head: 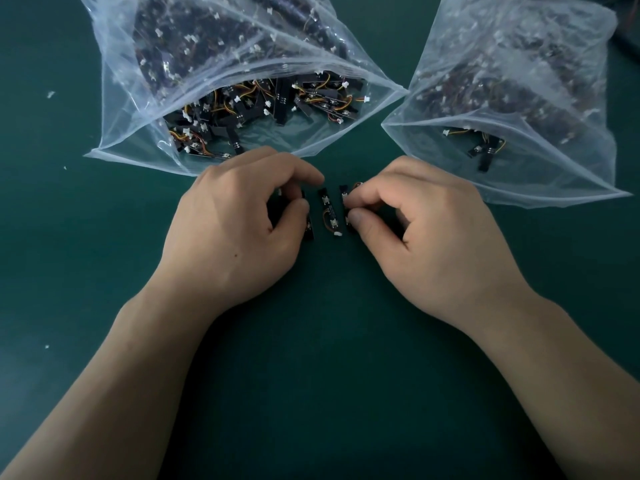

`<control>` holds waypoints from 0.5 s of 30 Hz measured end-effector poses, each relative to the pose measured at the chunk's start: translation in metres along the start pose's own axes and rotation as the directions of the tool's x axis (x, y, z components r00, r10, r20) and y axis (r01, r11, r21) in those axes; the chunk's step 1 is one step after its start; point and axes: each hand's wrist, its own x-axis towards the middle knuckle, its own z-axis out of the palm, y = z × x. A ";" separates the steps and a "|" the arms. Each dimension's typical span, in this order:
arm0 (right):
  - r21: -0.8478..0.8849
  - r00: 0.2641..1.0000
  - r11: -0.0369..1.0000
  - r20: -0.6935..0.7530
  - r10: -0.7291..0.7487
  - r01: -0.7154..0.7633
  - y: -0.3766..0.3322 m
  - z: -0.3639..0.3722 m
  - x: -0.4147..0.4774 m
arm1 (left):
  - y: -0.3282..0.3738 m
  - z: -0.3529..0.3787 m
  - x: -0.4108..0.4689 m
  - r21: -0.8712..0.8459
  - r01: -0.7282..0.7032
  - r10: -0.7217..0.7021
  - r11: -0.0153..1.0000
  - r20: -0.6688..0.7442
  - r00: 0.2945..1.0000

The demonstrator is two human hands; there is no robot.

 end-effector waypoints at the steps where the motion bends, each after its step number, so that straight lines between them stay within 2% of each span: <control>1: -0.001 1.000 1.000 0.001 -0.001 0.001 0.000 0.000 0.000 | 0.000 0.000 0.000 -0.002 0.001 -0.001 1.000 -0.001 1.000; 5: 0.012 1.000 1.000 -0.002 0.011 -0.011 -0.001 -0.001 0.000 | 0.001 -0.001 0.001 -0.018 -0.023 0.022 1.000 -0.062 0.998; 8: 0.019 1.000 1.000 0.005 0.019 -0.020 -0.002 -0.001 0.000 | 0.002 -0.003 0.002 0.034 -0.006 0.014 0.999 -0.246 0.969; 11: 0.016 1.000 1.000 0.006 0.017 -0.017 -0.003 -0.001 0.000 | 0.005 -0.003 0.001 0.141 0.187 -0.129 0.972 -0.344 0.930; 15: 0.003 1.000 1.000 0.010 0.012 -0.012 -0.003 -0.001 0.000 | 0.004 0.000 0.000 0.235 0.374 -0.315 0.897 -0.253 0.915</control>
